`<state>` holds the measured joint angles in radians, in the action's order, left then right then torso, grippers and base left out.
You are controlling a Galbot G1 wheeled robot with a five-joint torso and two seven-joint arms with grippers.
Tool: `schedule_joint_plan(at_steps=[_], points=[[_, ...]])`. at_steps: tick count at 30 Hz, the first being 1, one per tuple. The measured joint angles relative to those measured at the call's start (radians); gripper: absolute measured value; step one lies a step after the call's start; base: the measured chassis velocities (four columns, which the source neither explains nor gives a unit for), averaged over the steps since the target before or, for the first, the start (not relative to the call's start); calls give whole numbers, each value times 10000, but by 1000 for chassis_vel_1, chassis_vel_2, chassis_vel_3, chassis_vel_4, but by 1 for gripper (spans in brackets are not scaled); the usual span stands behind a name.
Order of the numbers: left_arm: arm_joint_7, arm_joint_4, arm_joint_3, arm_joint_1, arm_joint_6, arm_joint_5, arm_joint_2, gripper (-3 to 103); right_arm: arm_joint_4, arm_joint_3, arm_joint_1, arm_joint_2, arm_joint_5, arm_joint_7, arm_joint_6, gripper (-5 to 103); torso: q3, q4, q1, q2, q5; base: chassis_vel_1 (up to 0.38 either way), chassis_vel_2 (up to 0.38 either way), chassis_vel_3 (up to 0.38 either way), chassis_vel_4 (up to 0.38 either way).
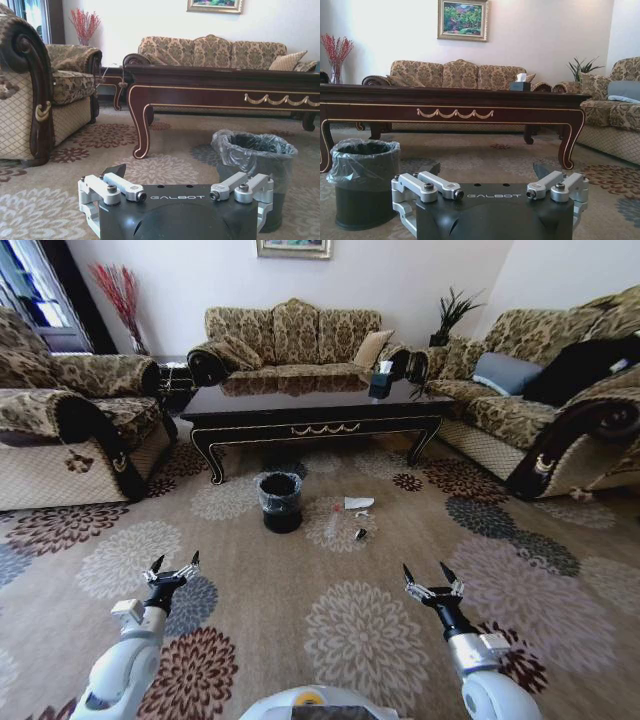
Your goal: Move to the front of the table and pick up the trash from the floor, then place it into the trash bin.
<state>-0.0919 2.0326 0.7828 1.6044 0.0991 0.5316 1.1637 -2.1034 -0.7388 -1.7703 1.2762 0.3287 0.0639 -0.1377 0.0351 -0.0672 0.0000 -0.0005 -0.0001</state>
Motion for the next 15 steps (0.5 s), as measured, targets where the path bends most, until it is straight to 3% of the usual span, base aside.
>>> schedule_joint_plan(at_steps=[15], points=[[-3, -14, -17, 1, 19, -61, 79, 100, 41, 28, 19, -29, 58, 2, -19, 100, 0, 1, 0, 2, 2, -174, 216, 222, -178]])
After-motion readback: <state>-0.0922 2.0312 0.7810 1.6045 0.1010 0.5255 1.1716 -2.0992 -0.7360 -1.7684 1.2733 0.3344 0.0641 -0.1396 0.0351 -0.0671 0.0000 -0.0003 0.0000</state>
